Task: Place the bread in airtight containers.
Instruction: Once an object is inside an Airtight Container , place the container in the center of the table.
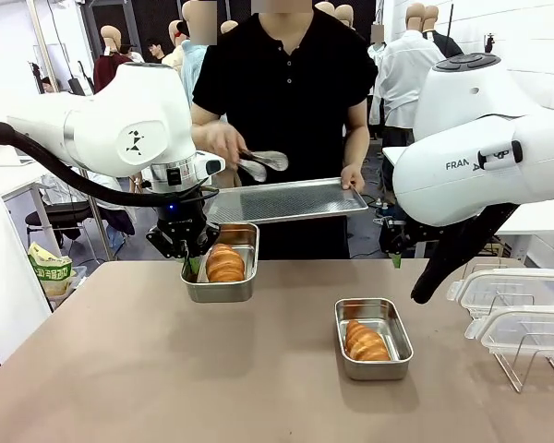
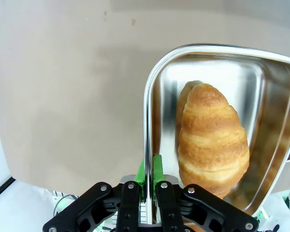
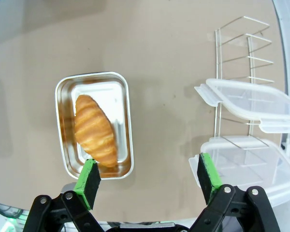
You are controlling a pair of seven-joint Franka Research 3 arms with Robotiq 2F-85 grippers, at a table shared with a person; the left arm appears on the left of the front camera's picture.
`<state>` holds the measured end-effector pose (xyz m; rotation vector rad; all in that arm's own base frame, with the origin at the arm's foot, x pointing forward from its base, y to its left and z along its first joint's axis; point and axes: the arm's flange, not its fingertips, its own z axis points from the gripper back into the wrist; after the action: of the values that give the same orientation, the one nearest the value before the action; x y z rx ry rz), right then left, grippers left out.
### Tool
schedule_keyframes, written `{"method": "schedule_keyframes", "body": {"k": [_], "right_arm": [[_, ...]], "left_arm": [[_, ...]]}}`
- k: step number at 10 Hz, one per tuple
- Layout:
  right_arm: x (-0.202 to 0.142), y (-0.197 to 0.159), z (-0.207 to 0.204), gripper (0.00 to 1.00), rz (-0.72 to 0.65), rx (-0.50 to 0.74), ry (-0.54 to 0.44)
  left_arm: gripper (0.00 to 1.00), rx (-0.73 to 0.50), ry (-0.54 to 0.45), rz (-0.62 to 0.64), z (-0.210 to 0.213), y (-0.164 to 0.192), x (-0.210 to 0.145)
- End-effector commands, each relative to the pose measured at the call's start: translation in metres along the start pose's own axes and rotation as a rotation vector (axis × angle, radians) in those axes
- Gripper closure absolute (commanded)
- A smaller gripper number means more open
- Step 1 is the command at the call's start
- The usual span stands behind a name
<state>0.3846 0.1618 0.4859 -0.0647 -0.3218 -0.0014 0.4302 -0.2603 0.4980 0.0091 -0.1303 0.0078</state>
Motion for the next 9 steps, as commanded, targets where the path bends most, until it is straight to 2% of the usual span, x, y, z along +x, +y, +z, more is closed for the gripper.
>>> {"method": "schedule_keyframes", "body": {"k": [1,9], "right_arm": [[-0.0008,0.0008,-0.0003,0.0,0.002,-0.002,0.001],[-0.0008,0.0008,-0.0003,0.0,0.002,-0.002,0.001]], "left_arm": [[1.0,-0.001,-0.01,0.001,0.0041,0.0012,0.0012],[1.0,-0.001,-0.01,0.001,0.0041,0.0012,0.0012]]}}
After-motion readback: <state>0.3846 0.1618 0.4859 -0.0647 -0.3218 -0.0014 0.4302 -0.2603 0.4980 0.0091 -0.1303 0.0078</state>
